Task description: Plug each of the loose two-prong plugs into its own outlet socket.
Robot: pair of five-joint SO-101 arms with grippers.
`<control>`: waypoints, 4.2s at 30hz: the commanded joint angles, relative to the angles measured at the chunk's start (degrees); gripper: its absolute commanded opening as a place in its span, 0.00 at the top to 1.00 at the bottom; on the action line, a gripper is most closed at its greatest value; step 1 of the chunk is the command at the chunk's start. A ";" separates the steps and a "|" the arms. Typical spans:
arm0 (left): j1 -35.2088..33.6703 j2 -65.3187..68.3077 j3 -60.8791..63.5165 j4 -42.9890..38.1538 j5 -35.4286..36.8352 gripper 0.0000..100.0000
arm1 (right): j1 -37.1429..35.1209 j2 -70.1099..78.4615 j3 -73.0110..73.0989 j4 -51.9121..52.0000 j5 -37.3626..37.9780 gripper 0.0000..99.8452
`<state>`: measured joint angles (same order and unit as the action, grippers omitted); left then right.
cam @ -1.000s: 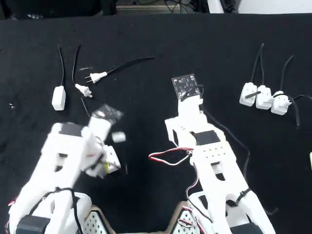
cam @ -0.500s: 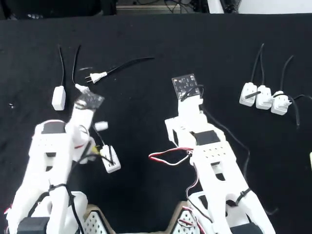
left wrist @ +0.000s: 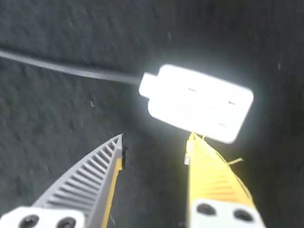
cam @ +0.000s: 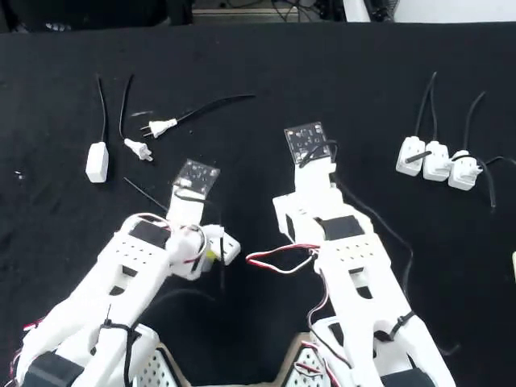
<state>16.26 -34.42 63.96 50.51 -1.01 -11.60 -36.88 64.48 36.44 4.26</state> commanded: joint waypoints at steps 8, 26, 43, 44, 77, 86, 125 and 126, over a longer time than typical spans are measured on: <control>-19.38 0.26 -15.52 3.87 -2.20 0.78 | 1.14 -2.33 -1.80 -1.41 0.00 0.73; -31.16 31.30 -27.30 -2.64 15.47 0.78 | 1.14 -2.33 -1.71 -1.41 0.00 0.73; -47.34 30.42 -25.54 10.46 3.52 0.78 | 1.14 -2.33 -1.71 -1.41 0.00 0.73; -48.31 29.10 -25.89 10.46 2.64 0.78 | 1.14 -2.33 -1.71 -1.41 0.00 0.73; -28.18 88.35 -118.73 32.53 18.11 0.79 | 1.14 -2.33 -1.80 -1.41 0.09 0.73; -28.18 94.24 -143.16 50.55 18.02 0.97 | 1.14 -2.33 -1.80 -1.41 0.09 0.73; 11.38 15.56 -21.85 -4.04 5.54 0.85 | 19.52 -9.27 -10.68 33.32 17.85 0.73; 11.30 15.30 -21.58 -3.96 5.54 0.84 | 19.52 -10.95 -9.89 33.32 18.11 0.73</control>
<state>26.99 -16.04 40.22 51.12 4.35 6.77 -42.86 53.85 69.49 21.05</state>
